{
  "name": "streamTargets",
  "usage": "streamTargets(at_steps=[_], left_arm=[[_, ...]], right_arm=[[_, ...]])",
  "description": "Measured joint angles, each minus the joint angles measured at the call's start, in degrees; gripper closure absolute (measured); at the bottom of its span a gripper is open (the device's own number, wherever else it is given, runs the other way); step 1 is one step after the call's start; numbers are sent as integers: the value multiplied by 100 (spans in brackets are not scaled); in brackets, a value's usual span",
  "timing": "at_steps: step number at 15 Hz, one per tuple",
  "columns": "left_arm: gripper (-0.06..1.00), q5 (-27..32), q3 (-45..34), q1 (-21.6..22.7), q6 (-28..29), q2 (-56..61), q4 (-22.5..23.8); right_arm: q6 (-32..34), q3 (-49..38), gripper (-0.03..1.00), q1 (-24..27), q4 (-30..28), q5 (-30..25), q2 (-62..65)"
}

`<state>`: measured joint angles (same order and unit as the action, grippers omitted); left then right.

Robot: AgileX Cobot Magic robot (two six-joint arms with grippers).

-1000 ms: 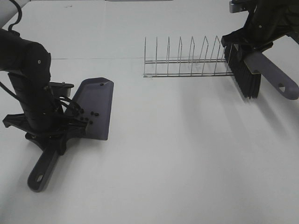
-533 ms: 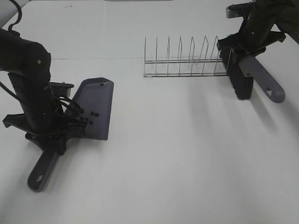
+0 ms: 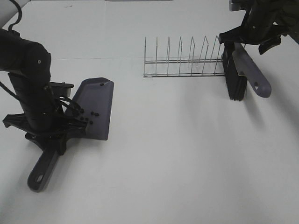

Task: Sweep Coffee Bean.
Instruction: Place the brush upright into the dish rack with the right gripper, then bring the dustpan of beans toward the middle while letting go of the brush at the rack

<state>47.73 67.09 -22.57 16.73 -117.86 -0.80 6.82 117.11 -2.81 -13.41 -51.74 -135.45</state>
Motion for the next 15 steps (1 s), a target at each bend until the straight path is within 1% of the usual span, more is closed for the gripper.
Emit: streamTargets(at_steps=[2,4,6,10,12,14,15], left_arm=[[68,-11,0,0,0,80,-29],[68,-40,115,0,0,138,-424],[68,-120,132,0,0,120,-613],[68,-481,132,-69,-269,80,-762],[67,-498,132,-109,-281,80,-808],[60,-487,132,-109,-281,80,-814],[52,-487,132,-109,-281,80,-814]], right_arm=[[0,0,13,-6,57,-29,246],[0,0,13,-6,275,-201,533],[0,0,13,-6,372,-384,596],[-11,0,13,-6,504,-659,613],[-11,0,13,-6,544,-791,613],[-11,0,13,-6,550,-945,613],[-11,0,13,-6,556,-1003,642]])
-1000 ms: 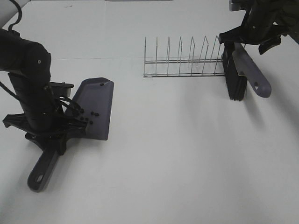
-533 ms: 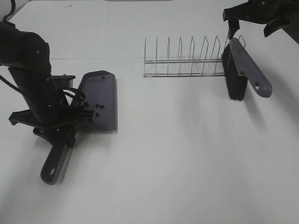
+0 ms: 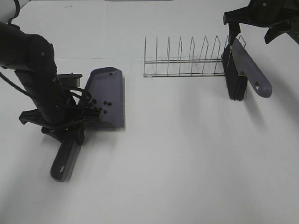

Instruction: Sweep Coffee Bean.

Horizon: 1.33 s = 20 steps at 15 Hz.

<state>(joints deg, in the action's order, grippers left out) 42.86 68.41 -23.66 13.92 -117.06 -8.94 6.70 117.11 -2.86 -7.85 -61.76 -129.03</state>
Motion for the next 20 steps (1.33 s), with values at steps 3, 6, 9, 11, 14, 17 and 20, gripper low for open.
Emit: streamTargets(at_steps=[3,6,9,11,14,17,20], left_arm=[[41,63,103,0,0,0,-6],[40,710,596,0,0,126,241],[40,1289,779,0,155,865,963],[40,1965,779,0,407,1467,1564],[40,2607,584,0,625,2384,2000],[40,2676,-160,0,642,3449,1948],[40,2693,-1089,0,642,4418,1874]], right_arm=[[0,0,13,0,6,-52,229],[-23,0,13,0,6,-625,619],[-155,-149,13,0,40,-785,888],[-155,-670,14,0,115,-785,1226],[-155,-1868,15,0,120,-791,2017],[-183,-3134,15,0,378,-802,2928],[-315,-4091,15,0,584,-808,3701]])
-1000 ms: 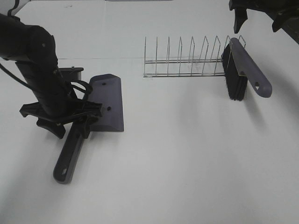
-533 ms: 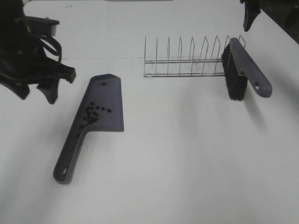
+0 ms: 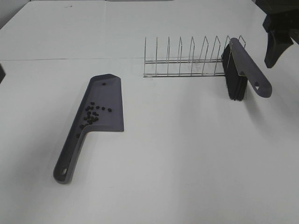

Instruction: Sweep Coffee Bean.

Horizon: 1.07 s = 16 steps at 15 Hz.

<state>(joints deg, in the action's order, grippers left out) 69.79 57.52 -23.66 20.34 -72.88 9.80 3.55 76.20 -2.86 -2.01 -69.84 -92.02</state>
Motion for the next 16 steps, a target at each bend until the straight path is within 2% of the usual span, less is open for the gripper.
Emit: streamTargets(at_steps=[3,4,5,7,12,16], left_arm=[[40,-17,-1123,0,23,1289,-103],[40,-149,-1438,0,23,1719,-149],[40,-521,-2034,0,-29,2653,-229],[40,-613,-2538,0,-315,3610,-390],[40,-728,-2785,0,-922,5351,-670],[40,-785,-2819,0,-1547,6005,-745]], right_arm=[[-138,-1054,15,0,115,0,957],[-138,-1455,15,0,132,0,1301],[-138,-2235,15,0,149,69,2080],[-138,-2922,15,0,160,218,2882],[-172,-4005,15,0,252,607,4996],[-802,-4389,16,0,487,647,6910]])
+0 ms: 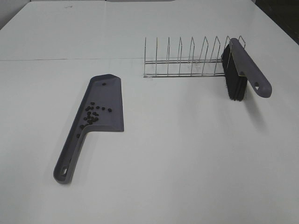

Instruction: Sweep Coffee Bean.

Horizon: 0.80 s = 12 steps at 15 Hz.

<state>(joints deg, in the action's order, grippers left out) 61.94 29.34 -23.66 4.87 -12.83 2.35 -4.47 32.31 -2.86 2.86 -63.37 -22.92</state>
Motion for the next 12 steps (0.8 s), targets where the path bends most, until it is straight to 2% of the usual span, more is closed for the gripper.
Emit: streamTargets(at_steps=[3,5,12], left_arm=[[40,-80,-52,0,-487,23,-355],[40,-86,-52,0,-682,23,-458],[40,-86,-52,0,-739,23,-504]], right_arm=[[-607,-298,16,0,527,74,1209],[-842,-321,16,0,647,109,1662],[-848,-327,16,0,659,109,1822]])
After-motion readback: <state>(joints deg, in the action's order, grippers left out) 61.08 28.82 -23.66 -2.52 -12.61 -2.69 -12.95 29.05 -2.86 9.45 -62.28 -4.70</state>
